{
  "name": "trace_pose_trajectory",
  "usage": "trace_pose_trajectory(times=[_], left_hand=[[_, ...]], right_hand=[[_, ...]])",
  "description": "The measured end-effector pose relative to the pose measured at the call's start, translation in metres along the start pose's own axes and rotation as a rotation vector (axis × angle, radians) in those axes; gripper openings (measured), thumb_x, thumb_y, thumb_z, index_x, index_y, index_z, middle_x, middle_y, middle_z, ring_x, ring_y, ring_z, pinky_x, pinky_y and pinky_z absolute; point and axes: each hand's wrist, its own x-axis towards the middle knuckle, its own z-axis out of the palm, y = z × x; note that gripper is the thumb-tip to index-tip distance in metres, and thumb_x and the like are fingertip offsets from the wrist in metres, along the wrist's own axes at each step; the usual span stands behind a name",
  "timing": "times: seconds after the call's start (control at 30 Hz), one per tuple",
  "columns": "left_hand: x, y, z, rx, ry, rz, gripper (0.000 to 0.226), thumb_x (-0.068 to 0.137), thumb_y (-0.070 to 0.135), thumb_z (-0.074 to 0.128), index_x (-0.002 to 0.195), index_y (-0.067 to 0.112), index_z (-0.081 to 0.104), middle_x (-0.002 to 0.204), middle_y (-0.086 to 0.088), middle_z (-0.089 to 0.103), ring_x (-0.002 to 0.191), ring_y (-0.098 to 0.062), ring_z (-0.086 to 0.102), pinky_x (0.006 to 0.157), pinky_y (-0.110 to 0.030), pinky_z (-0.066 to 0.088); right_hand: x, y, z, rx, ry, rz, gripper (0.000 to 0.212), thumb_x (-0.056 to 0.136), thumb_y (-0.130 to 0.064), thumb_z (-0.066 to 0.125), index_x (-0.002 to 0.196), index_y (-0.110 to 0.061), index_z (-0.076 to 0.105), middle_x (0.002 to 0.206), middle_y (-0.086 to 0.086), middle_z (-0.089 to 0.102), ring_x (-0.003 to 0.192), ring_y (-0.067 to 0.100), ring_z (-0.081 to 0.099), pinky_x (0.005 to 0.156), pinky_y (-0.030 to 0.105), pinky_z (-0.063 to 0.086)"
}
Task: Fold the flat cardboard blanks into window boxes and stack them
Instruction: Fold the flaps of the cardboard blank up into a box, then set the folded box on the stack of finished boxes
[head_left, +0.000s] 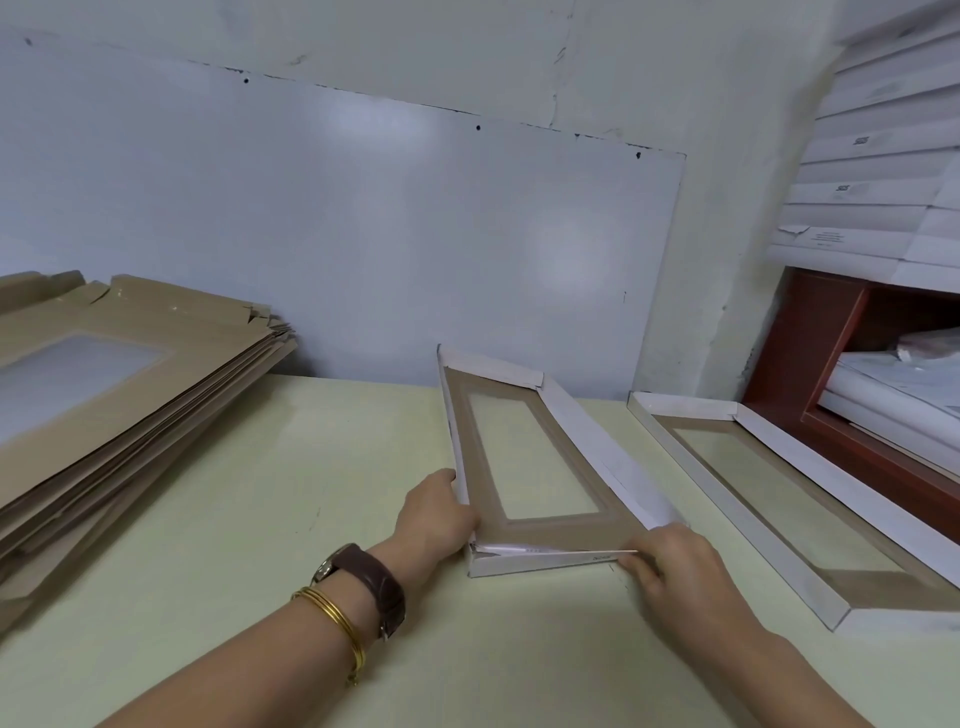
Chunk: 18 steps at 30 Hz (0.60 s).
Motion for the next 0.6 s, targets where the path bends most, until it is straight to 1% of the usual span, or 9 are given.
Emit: trace_pose_trajectory(times=[0.07, 0.1, 0.2, 0.23, 0.27, 0.33, 0.4, 0.47, 0.6], left_hand=[[-0.002, 0.001, 0.002, -0.033, -0.013, 0.003, 0.033, 0.082, 0.009, 0.054, 0.115, 0.014, 0.056, 0.092, -0.003, 0.063, 0.085, -0.022, 0.059, 0.066, -0.027, 0.046], [-0.001, 0.001, 0.003, -0.048, -0.02, -0.001, 0.033, 0.083, 0.013, 0.056, 0.117, 0.015, 0.054, 0.097, -0.003, 0.064, 0.089, -0.021, 0.059, 0.068, -0.028, 0.046], [-0.001, -0.002, 0.003, -0.153, -0.024, -0.047, 0.054, 0.087, 0.028, 0.058, 0.138, 0.016, 0.044, 0.128, -0.006, 0.057, 0.114, -0.024, 0.055, 0.087, -0.031, 0.045], [-0.001, -0.003, 0.003, -0.218, -0.026, -0.071, 0.056, 0.087, 0.031, 0.058, 0.139, 0.014, 0.044, 0.131, -0.008, 0.055, 0.117, -0.026, 0.055, 0.09, -0.033, 0.045], [-0.001, -0.004, 0.002, -0.282, -0.02, -0.091, 0.052, 0.087, 0.031, 0.057, 0.135, 0.011, 0.048, 0.127, -0.009, 0.056, 0.113, -0.028, 0.058, 0.09, -0.035, 0.046], [0.001, -0.007, 0.0, -0.408, 0.002, -0.122, 0.035, 0.088, 0.027, 0.056, 0.116, 0.005, 0.057, 0.104, -0.011, 0.06, 0.085, -0.028, 0.062, 0.079, -0.038, 0.051], [0.003, -0.01, -0.004, -0.539, 0.031, -0.15, 0.021, 0.09, 0.021, 0.055, 0.102, 0.005, 0.057, 0.093, -0.012, 0.058, 0.069, -0.027, 0.06, 0.073, -0.039, 0.054], [0.005, -0.015, -0.006, -0.599, 0.059, -0.165, 0.015, 0.089, 0.014, 0.054, 0.099, 0.002, 0.056, 0.09, -0.014, 0.057, 0.065, -0.027, 0.061, 0.073, -0.041, 0.056], [0.006, -0.024, -0.008, -0.583, 0.054, -0.155, 0.012, 0.083, -0.002, 0.053, 0.094, -0.003, 0.058, 0.082, -0.016, 0.062, 0.066, -0.027, 0.066, 0.084, -0.045, 0.057]], right_hand=[[-0.002, 0.003, 0.0, -0.021, 0.018, 0.002, 0.025, 0.097, -0.023, 0.05, 0.075, -0.019, 0.062, 0.069, -0.006, 0.05, 0.073, 0.013, 0.042, 0.06, 0.025, 0.027], [-0.003, 0.005, 0.0, -0.018, 0.037, 0.0, 0.024, 0.097, -0.023, 0.051, 0.077, -0.02, 0.064, 0.07, -0.008, 0.052, 0.076, 0.014, 0.042, 0.062, 0.026, 0.027], [-0.005, 0.009, 0.001, 0.004, 0.085, -0.017, 0.02, 0.096, -0.021, 0.053, 0.084, -0.022, 0.068, 0.073, -0.012, 0.055, 0.078, 0.014, 0.044, 0.066, 0.027, 0.027], [-0.006, 0.011, 0.001, 0.0, 0.089, -0.021, 0.019, 0.096, -0.021, 0.053, 0.087, -0.022, 0.07, 0.076, -0.011, 0.058, 0.08, 0.014, 0.045, 0.067, 0.027, 0.028], [-0.006, 0.012, 0.001, -0.002, 0.091, -0.021, 0.019, 0.096, -0.021, 0.054, 0.089, -0.022, 0.071, 0.078, -0.01, 0.06, 0.081, 0.015, 0.046, 0.068, 0.027, 0.028], [-0.007, 0.014, 0.0, 0.002, 0.113, -0.02, 0.017, 0.095, -0.019, 0.057, 0.089, -0.022, 0.073, 0.079, -0.008, 0.063, 0.082, 0.018, 0.051, 0.069, 0.028, 0.031], [-0.007, 0.017, 0.0, 0.033, 0.157, -0.021, 0.016, 0.092, -0.013, 0.061, 0.085, -0.02, 0.074, 0.076, -0.006, 0.064, 0.08, 0.02, 0.053, 0.069, 0.03, 0.034], [-0.008, 0.019, -0.003, 0.052, 0.197, -0.02, 0.016, 0.09, -0.009, 0.064, 0.084, -0.019, 0.075, 0.074, -0.006, 0.065, 0.079, 0.021, 0.054, 0.068, 0.031, 0.036], [-0.008, 0.024, -0.013, 0.052, 0.272, -0.042, 0.019, 0.082, 0.0, 0.071, 0.083, -0.018, 0.078, 0.068, -0.004, 0.065, 0.072, 0.025, 0.058, 0.063, 0.031, 0.038]])
